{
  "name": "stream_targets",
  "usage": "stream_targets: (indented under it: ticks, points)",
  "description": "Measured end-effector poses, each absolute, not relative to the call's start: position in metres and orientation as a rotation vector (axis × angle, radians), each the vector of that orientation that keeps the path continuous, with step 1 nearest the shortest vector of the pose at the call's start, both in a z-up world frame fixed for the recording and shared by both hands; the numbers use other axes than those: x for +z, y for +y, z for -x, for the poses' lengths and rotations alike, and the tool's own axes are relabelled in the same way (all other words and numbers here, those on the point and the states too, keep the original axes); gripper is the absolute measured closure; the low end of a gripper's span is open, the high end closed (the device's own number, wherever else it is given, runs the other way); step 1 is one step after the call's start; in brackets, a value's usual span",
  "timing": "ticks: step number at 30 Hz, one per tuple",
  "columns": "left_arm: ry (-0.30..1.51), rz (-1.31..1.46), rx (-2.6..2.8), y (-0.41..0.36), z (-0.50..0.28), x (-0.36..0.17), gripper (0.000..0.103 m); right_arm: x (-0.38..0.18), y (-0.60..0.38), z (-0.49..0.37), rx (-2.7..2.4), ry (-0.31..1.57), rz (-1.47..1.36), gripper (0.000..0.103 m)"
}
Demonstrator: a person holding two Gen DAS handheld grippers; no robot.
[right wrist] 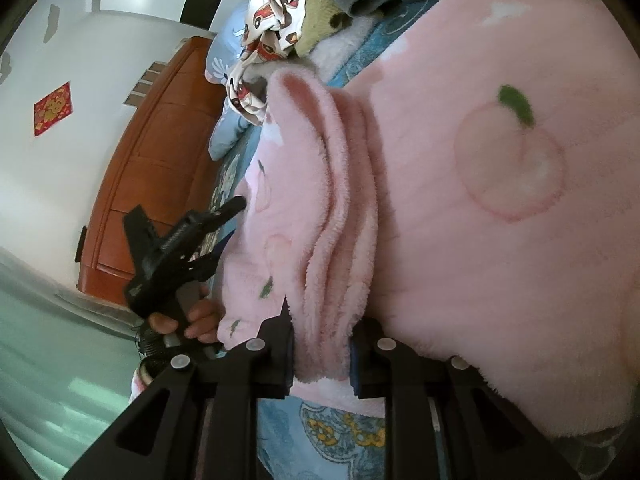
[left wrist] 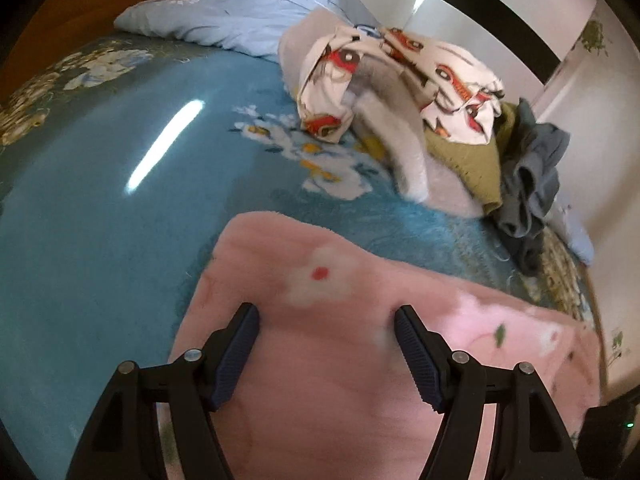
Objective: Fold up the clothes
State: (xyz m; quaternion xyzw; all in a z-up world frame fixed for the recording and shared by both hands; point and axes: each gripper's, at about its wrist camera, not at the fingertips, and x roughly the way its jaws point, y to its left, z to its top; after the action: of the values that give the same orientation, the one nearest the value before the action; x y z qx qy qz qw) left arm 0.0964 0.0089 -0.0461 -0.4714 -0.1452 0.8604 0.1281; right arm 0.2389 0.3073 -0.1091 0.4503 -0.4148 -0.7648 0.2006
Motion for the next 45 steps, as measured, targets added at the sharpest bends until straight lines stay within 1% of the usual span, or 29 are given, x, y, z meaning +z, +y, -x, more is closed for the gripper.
stream_targets:
  ticks: [3, 6, 8, 12, 14, 15, 16, 18, 20, 23, 26, 28, 30, 32, 34, 40, 45]
  points:
    - [-0.436, 1.282, 2.487, 0.015, -0.125, -0.025, 0.029, -0.112, 0.310, -0.239, -2.138, -1.164, -1.257, 0.083]
    - [-0.434, 1.225, 2.428, 0.027, -0.163, -0.022, 0.029, -0.111, 0.310, -0.240, -2.142, -1.162, -1.256, 0.083]
    - [-0.350, 1.223, 2.429, 0.041, -0.183, -0.032, 0.029, -0.109, 0.309, -0.240, -2.143, -1.166, -1.254, 0.083]
    - [-0.100, 1.231, 2.512, 0.066, -0.201, -0.054, 0.029, -0.105, 0.308, -0.243, -2.149, -1.164, -1.246, 0.080]
    - [-0.009, 1.199, 2.561, 0.073, -0.208, -0.055, 0.029, -0.095, 0.307, -0.249, -2.194, -1.107, -1.233, 0.075]
    - [0.001, 1.206, 2.582, 0.076, -0.210, -0.050, 0.029, -0.090, 0.307, -0.252, -2.216, -1.078, -1.225, 0.070]
    - [-0.011, 1.211, 2.594, 0.076, -0.214, -0.045, 0.029, -0.081, 0.311, -0.259, -2.267, -1.037, -1.207, 0.064]
    - [-0.070, 1.168, 2.558, 0.082, -0.224, -0.037, 0.029, -0.070, 0.326, -0.271, -2.340, -1.025, -1.177, 0.058]
    - [-0.098, 1.121, 2.513, 0.091, -0.234, -0.031, 0.029, -0.065, 0.364, -0.293, -2.413, -1.136, -1.130, 0.058]
    - [0.019, 1.077, 2.466, 0.121, -0.246, -0.031, 0.029, -0.060, 0.419, -0.327, -2.519, -1.308, -1.051, 0.058]
    - [0.063, 1.087, 2.481, 0.138, -0.250, -0.038, 0.029, -0.063, 0.473, -0.378, -2.654, -1.480, -0.981, 0.058]
    - [0.064, 1.096, 2.484, 0.138, -0.248, -0.045, 0.029, -0.069, 0.501, -0.410, -2.730, -1.585, -0.960, 0.058]
    - [0.024, 1.100, 2.471, 0.132, -0.245, -0.048, 0.029, -0.078, 0.518, -0.430, -2.751, -1.675, -0.969, 0.058]
    - [0.008, 1.103, 2.465, 0.131, -0.245, -0.049, 0.029, -0.096, 0.538, -0.447, -2.733, -1.790, -0.963, 0.058]
    - [0.024, 1.101, 2.469, 0.132, -0.246, -0.049, 0.029, -0.102, 0.539, -0.442, -2.694, -1.855, -0.920, 0.057]
    - [0.034, 1.085, 2.466, 0.130, -0.249, -0.051, 0.029, -0.098, 0.533, -0.397, -2.662, -1.832, -0.764, 0.057]
    - [0.005, 1.066, 2.448, 0.122, -0.253, -0.051, 0.029, -0.097, 0.534, -0.365, -2.702, -1.801, -0.784, 0.057]
